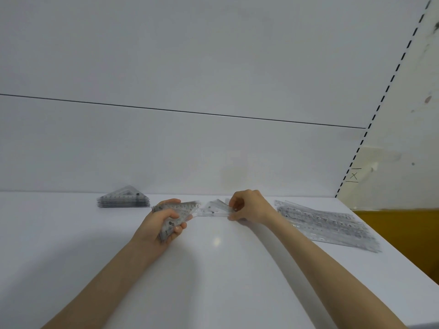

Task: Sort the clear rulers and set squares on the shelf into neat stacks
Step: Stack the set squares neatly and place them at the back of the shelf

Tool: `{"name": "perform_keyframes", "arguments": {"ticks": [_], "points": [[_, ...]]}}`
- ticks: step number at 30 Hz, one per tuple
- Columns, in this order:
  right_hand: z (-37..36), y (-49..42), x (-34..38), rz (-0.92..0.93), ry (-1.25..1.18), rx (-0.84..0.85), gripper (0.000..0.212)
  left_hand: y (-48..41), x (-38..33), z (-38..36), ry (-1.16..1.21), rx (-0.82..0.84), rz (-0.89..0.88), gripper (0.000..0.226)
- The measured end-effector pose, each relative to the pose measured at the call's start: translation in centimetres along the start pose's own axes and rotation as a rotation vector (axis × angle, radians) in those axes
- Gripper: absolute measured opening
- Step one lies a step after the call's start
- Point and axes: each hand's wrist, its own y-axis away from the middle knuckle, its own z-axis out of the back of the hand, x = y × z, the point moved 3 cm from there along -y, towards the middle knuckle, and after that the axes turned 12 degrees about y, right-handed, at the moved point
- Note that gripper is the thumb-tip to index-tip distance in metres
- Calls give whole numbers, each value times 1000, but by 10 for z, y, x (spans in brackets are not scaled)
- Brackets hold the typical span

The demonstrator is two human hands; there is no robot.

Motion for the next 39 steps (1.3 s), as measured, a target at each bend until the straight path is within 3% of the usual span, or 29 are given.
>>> {"name": "perform_keyframes", "arguments": {"ticks": [6, 10, 13, 16, 20, 26, 30, 34, 37, 39], "points": [[11, 0, -4, -30, -50, -95, 32, 0, -1, 2, -2, -14, 13, 28], [24, 15, 18, 129, -344, -219, 44, 2, 1, -3, -12, -17, 53, 1], [17, 27, 48, 339, -287, -124, 44, 3, 3, -6, -35, 21, 80, 22], [8, 28, 66, 432, -168, -107, 44, 6, 7, -8, -115, 85, 101, 32], [2, 26, 76, 522, -124, -67, 42, 8, 9, -9, -192, 175, 83, 12], [-7, 26, 78, 574, -124, -93, 45, 1, 8, -4, -184, 173, 36, 29], [1, 20, 66, 487, -94, -83, 47, 2, 8, -6, -165, 174, 20, 23], [16, 8, 21, 157, -108, -202, 40, 3, 7, -3, -150, 134, 22, 23], [5, 10, -2, 22, 87, -9, 65, 1, 6, -1, -146, 109, 22, 22], [-4, 10, -5, 4, 151, 31, 55, 0, 7, -1, -143, 96, 23, 21]]}}
